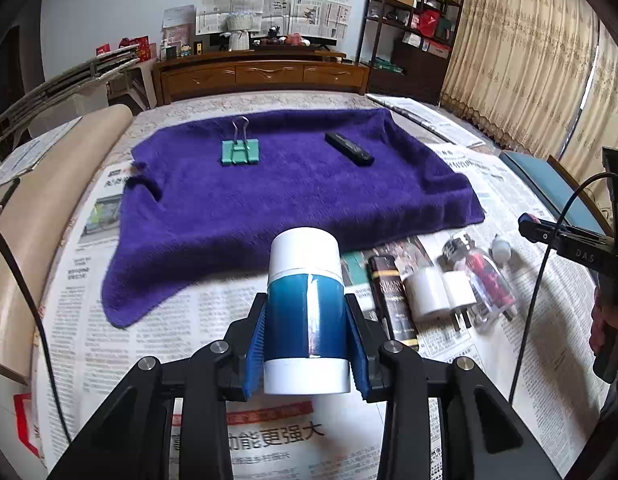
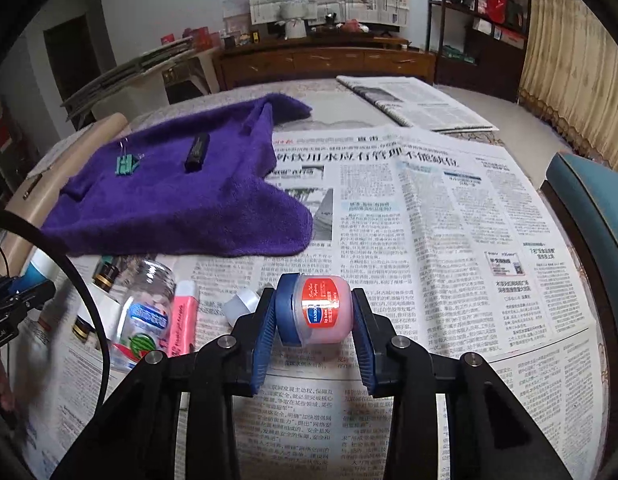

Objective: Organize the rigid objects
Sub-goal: 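Carry the deodorant and Vaseline jar onto the purple towel and open both tools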

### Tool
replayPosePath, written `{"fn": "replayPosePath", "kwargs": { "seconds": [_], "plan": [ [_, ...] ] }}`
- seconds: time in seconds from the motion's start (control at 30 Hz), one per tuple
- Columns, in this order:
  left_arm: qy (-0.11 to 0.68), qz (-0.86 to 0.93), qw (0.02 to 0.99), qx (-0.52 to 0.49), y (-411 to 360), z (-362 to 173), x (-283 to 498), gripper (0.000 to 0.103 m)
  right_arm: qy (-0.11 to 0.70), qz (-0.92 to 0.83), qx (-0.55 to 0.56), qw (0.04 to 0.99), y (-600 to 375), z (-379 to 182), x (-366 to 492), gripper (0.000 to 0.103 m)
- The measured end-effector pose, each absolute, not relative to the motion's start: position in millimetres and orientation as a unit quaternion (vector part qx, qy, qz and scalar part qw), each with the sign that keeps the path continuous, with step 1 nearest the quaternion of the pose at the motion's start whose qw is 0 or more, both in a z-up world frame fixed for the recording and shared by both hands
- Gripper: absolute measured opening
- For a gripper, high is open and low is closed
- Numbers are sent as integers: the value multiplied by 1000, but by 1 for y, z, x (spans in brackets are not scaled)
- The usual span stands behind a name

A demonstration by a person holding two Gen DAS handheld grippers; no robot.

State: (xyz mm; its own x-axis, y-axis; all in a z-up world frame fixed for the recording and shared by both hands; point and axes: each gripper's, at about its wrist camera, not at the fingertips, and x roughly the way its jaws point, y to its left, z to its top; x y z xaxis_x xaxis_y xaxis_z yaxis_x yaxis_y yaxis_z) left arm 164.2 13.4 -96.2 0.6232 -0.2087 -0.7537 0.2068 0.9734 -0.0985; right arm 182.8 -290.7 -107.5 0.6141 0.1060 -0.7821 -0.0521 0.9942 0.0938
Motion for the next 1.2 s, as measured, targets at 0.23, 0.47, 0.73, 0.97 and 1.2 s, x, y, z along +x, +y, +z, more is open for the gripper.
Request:
{"fn": "replayPosePath", "kwargs": {
  "seconds": [0.23,0.47,0.73,0.97,1.2],
  "plan": [
    [404,-96,910,-15,34,-74,177,34,423,69,48,902,-279,-91,192,36],
    [391,-82,916,-37,55,-51,202,34,403,90,49,909,-262,-62,215,36],
    [386,-61,920,-22,61,-42,248,34,403,122,18,907,-231,-44,283,36],
    [408,-58,910,-44,66,-65,287,34,439,134,6,888,-207,-69,337,36],
    [437,-46,897,-45,65,-97,309,34,467,137,-15,874,-192,-101,368,36]
  ]
}}
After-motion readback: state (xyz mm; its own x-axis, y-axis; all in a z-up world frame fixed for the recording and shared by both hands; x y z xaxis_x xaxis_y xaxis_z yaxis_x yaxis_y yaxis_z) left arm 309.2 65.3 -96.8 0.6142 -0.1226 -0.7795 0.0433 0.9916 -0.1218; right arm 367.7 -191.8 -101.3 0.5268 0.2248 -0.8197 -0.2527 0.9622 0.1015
